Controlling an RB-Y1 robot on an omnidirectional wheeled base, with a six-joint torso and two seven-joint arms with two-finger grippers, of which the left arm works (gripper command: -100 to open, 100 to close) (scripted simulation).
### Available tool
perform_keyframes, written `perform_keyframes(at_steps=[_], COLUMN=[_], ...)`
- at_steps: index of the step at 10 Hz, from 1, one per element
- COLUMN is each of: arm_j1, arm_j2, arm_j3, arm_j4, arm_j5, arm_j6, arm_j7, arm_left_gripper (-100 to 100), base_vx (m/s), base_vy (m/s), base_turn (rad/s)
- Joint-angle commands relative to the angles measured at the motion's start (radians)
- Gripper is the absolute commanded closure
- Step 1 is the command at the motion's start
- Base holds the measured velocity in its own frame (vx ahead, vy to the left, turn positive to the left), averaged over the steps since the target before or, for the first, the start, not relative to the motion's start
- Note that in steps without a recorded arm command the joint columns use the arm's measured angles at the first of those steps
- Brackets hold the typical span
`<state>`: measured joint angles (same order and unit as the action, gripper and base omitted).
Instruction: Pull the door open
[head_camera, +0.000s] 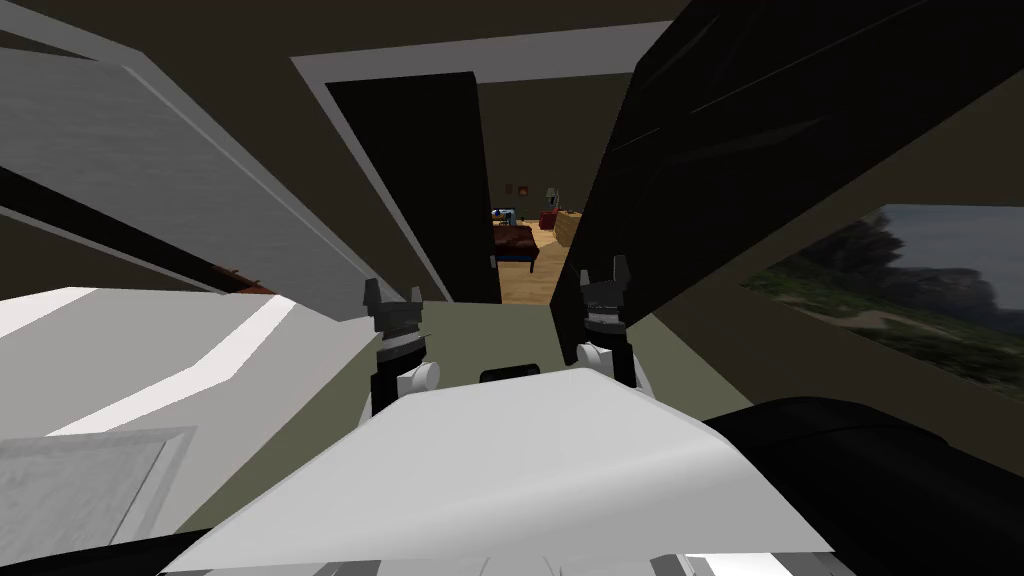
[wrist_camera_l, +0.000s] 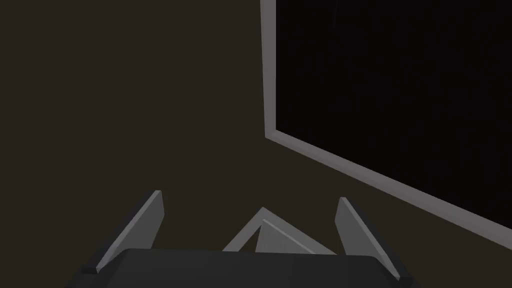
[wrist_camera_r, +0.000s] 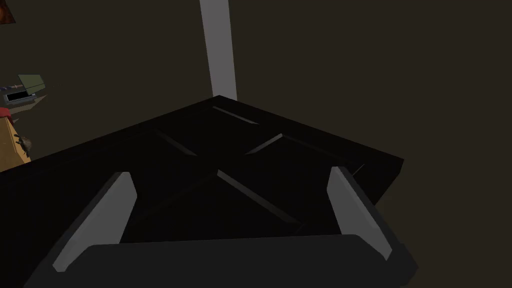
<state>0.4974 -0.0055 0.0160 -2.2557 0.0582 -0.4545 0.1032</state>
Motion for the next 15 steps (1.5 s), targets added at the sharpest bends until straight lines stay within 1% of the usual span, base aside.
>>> perform_keyframes(at_steps=[1, 3, 4, 7, 12, 15], arm_j1=[-0.012, -0.025, -0.035, -0.049, -0.079, -0.1], arm_j2=[0.012, 0.023, 0.031, 0.042, 0.061, 0.073], arm_j3=[0.0, -0.001, -0.001, -0.002, -0.003, -0.003], arm_j4=[0.037, 0.079, 0.108, 0.154, 0.248, 0.313], arm_j5=[0.001, 0.002, 0.002, 0.003, 0.006, 0.007], arm_j6=[-0.008, -0.018, -0.025, -0.035, -0.057, -0.072], arm_j7=[0.001, 0.002, 0.003, 0.004, 0.007, 0.008], arm_left_gripper=[-100, -100, -100, -100, -100, -100], base_vx=[0.077, 0.153, 0.165, 0.122, 0.088, 0.1], base_vy=[-0.01, -0.011, -0.007, -0.011, -0.007, -0.014], base_turn=[-0.045, -0.042, -0.045, -0.029, -0.029, -0.04])
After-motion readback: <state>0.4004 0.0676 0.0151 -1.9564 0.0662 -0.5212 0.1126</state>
